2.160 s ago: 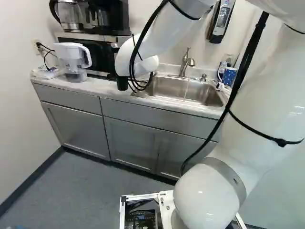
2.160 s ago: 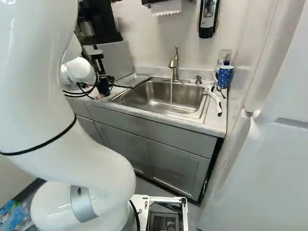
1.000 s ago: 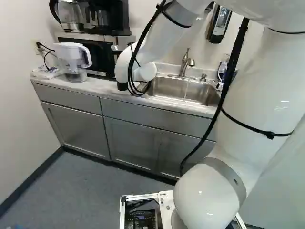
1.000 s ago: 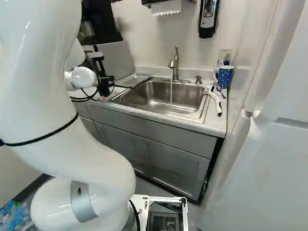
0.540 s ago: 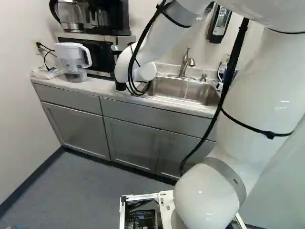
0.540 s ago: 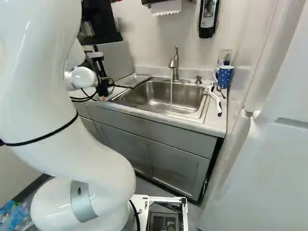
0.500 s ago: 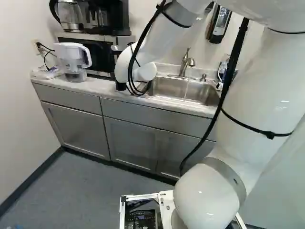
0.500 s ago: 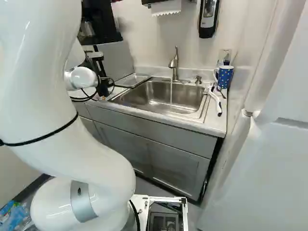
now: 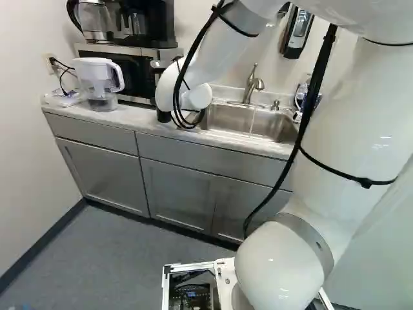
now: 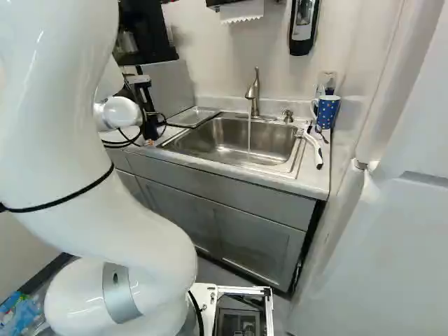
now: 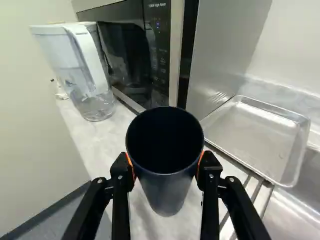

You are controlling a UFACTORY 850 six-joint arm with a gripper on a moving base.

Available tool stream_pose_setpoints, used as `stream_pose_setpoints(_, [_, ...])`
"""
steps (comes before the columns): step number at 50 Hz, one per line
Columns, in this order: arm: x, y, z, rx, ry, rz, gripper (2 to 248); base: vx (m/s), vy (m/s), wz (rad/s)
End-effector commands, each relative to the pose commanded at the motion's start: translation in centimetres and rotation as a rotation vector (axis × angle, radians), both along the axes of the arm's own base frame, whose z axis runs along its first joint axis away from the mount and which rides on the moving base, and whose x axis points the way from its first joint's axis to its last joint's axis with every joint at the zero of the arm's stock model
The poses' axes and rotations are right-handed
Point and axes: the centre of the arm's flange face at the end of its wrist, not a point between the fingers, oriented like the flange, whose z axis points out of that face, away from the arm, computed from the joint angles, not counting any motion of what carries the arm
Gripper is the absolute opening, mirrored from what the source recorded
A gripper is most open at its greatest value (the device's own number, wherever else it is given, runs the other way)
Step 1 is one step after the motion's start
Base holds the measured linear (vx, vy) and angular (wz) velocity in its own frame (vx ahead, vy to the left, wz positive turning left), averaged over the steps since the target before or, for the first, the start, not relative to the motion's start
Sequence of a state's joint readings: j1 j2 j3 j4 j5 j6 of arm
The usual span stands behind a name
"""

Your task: Rinse the cup and place it in the tray

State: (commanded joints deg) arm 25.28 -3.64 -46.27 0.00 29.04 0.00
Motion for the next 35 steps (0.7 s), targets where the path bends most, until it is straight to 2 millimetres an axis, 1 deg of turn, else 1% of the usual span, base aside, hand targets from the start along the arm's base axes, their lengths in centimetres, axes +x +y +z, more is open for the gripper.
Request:
stream_pose_setpoints(15, [2.3,-0.8,1.6,0.014,-0.031,-0.032,126,0.0,0.0,0.0])
stream_pose_setpoints(35, [4.5,-2.4,3.7,0.031,-0.072,-0.075,126,0.0,0.0,0.0])
